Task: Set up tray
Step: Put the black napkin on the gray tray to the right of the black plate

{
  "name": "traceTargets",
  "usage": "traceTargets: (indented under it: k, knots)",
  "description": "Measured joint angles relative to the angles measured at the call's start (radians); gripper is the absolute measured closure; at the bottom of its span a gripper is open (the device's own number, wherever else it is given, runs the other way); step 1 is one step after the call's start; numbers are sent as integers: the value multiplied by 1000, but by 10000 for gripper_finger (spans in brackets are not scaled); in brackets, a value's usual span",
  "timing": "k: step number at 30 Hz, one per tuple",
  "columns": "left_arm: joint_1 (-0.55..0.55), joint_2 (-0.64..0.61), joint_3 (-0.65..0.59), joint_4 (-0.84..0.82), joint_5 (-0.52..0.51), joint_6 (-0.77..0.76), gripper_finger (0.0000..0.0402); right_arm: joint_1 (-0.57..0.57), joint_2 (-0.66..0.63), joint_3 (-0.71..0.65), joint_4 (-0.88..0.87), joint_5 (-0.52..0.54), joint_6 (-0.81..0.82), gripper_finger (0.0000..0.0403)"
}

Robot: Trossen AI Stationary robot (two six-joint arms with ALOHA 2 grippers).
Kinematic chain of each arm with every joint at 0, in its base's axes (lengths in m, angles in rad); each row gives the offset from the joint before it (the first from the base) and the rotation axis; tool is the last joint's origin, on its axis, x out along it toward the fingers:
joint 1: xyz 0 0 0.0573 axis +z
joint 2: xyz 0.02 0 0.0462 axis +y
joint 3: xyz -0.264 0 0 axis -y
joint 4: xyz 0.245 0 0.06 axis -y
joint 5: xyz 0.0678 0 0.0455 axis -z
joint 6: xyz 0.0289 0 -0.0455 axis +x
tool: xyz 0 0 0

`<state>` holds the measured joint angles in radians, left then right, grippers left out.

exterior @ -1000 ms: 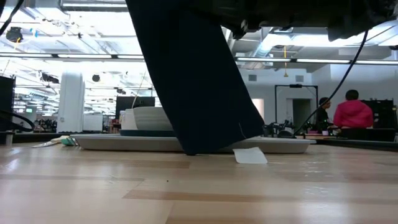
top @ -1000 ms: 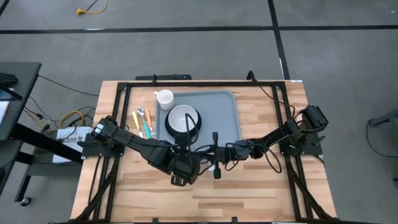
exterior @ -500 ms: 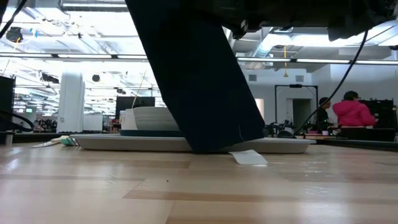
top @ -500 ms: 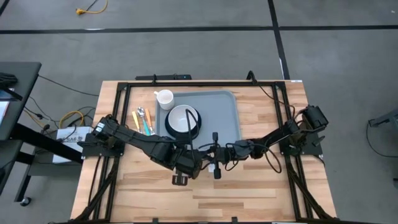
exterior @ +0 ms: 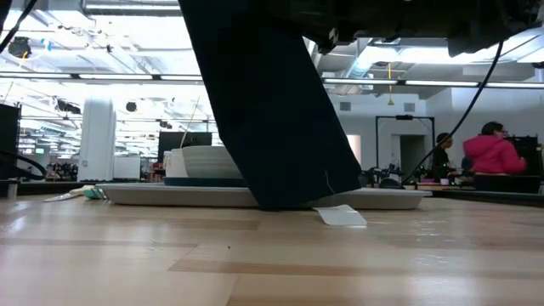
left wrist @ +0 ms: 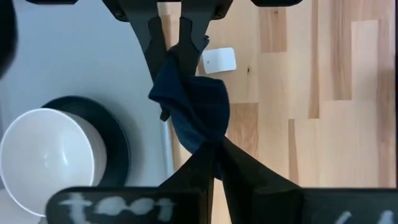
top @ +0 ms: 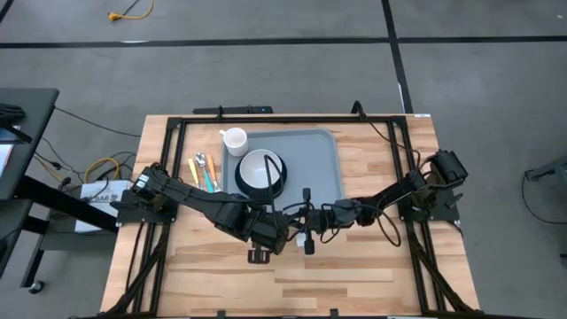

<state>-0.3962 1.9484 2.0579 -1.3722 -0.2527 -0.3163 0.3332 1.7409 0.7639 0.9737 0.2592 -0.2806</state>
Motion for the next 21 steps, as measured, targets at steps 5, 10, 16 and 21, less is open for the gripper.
traceTargets:
  k: [5, 10, 16, 21]
  knots:
    - [0, 0, 0, -4, -1, 7, 383, 0, 0, 0, 0, 0, 0, 402]
    - [-3, 0, 0, -6, 9, 6, 331, 0, 0, 0, 0, 0, 0, 402]
    - [-3, 0, 0, -5, -78, 12, 257, 0, 0, 0, 0, 0, 0, 401]
    - [3, 0, 0, -1, -93, -67, 236, 0, 0, 0, 0, 0, 1, 401]
